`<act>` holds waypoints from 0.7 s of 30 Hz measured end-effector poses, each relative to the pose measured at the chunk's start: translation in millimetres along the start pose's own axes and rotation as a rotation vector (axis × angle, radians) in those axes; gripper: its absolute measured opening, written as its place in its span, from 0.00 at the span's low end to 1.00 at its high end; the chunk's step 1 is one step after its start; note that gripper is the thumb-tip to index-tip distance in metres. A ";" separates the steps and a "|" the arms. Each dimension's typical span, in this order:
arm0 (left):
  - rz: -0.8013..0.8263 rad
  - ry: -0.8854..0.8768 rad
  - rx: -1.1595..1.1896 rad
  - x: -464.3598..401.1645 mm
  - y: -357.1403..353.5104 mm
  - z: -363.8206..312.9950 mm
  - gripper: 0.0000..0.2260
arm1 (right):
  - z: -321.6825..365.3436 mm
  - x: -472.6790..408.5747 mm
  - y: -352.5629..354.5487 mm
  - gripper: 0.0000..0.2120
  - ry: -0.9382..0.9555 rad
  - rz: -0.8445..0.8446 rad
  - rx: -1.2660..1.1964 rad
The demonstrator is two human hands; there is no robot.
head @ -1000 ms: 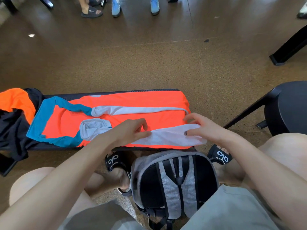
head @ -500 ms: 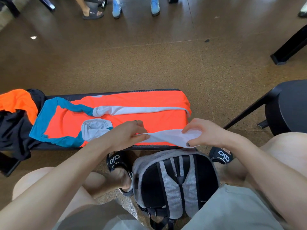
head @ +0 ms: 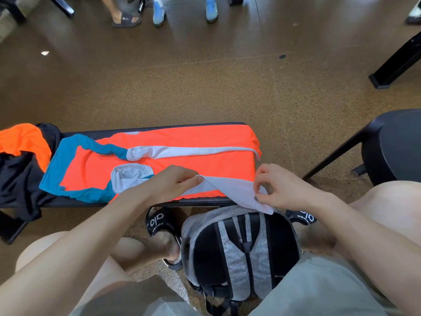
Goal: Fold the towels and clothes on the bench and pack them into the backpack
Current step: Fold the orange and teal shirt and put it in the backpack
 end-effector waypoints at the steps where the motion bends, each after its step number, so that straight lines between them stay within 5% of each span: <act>1: -0.003 -0.003 0.002 -0.4 -0.2 -1.0 0.20 | 4.3 1.2 0.5 0.09 0.031 -0.073 0.035; 6: 0.009 -0.014 -0.005 -1.3 -2.8 -2.1 0.20 | 20.1 -1.6 -19.4 0.17 0.078 -0.246 0.091; 21: 0.064 -0.076 -0.041 6.3 0.5 -5.0 0.21 | 53.9 12.3 5.3 0.03 0.241 -0.231 0.079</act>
Point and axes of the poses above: each hand's wrist, its own x-axis away from the middle knuckle, its own y-axis out of the back of the hand, z = x × y, the point moved 7 cm from there along -x, towards the middle knuckle, and after that the axes turned 11 degrees about -x, right-handed, at the moved point
